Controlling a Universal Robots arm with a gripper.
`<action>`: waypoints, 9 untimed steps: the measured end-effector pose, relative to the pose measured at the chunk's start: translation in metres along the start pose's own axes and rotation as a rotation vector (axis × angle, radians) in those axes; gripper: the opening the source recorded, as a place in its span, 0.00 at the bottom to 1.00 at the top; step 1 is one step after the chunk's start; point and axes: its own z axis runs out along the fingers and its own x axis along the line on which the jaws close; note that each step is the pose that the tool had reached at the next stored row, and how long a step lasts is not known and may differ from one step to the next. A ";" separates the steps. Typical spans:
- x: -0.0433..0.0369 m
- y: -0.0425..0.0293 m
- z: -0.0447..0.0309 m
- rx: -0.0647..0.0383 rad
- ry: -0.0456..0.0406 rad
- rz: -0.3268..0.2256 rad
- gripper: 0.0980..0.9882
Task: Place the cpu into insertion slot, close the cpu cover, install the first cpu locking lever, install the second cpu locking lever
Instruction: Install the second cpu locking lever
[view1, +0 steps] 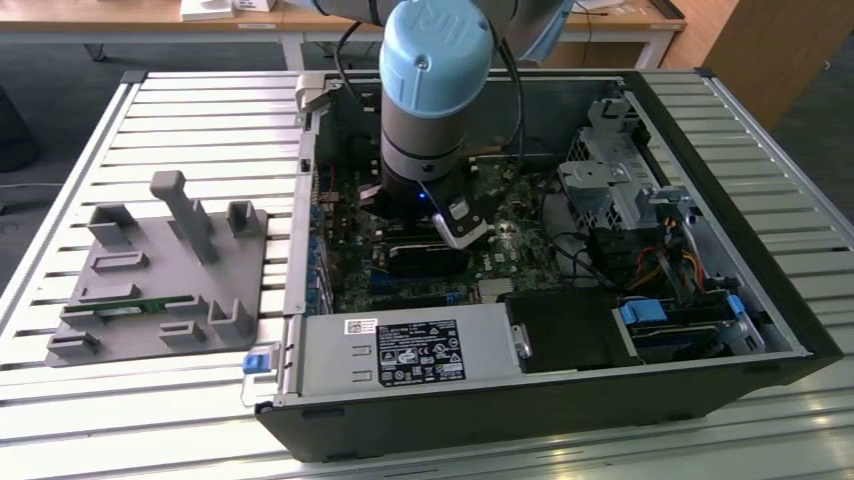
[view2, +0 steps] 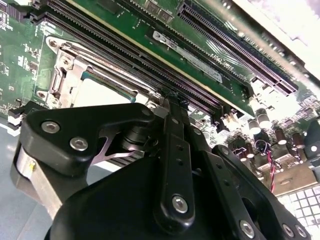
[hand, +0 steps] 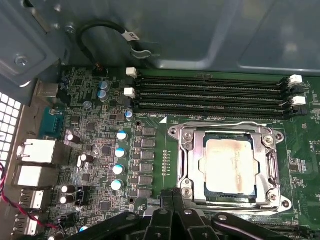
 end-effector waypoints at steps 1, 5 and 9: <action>0.0001 0.0001 -0.0001 -0.001 -0.0003 0.000 0.01; 0.0002 0.0025 -0.0075 -0.001 -0.0003 0.000 0.01; 0.0003 0.0051 -0.0162 -0.001 -0.0002 0.000 0.01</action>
